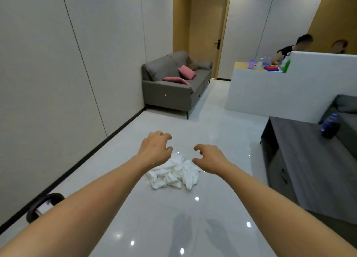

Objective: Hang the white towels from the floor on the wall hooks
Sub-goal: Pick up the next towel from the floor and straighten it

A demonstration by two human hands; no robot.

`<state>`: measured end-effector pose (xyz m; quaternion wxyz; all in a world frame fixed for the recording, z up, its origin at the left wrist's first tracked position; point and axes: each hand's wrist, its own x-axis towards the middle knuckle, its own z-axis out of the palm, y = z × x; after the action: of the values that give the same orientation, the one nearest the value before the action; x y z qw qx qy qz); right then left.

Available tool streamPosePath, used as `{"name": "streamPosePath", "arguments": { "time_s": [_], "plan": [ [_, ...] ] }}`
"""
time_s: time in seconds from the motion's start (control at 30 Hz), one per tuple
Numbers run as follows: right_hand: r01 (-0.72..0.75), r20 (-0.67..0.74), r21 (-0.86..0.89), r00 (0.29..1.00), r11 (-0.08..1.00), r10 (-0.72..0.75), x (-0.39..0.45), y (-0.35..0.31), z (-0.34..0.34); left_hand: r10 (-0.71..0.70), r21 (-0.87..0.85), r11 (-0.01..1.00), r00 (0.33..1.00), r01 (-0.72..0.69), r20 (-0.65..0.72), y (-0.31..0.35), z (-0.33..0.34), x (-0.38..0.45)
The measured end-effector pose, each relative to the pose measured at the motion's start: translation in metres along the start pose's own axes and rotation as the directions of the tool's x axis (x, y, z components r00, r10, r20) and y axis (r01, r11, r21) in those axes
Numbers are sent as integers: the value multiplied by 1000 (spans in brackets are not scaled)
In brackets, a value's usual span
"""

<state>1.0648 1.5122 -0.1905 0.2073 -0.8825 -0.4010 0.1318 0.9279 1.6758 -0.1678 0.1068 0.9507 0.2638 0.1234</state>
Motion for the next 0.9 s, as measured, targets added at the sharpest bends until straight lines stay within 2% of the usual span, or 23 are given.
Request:
{"name": "streamPosePath", "arguments": {
  "time_s": [0.2,0.37,0.5,0.63,0.9],
  "plan": [
    [-128,86,45,988,991,124,88,65,35,1,-22,1000,992,2,129,-14,72,86],
    [-199,171,83,968,976,183,181,120,67,-57,-36,997,973,67,222,-35,139,168],
    [-250,288,72,932,966,220,254,159,87,-116,5,993,933,122,340,-58,184,230],
    [-278,367,56,899,959,239,321,185,105,-216,-5,972,893,237,396,-87,218,280],
    [-309,539,14,804,951,254,416,194,169,-319,-20,925,802,380,504,-142,292,332]
  ]
}}
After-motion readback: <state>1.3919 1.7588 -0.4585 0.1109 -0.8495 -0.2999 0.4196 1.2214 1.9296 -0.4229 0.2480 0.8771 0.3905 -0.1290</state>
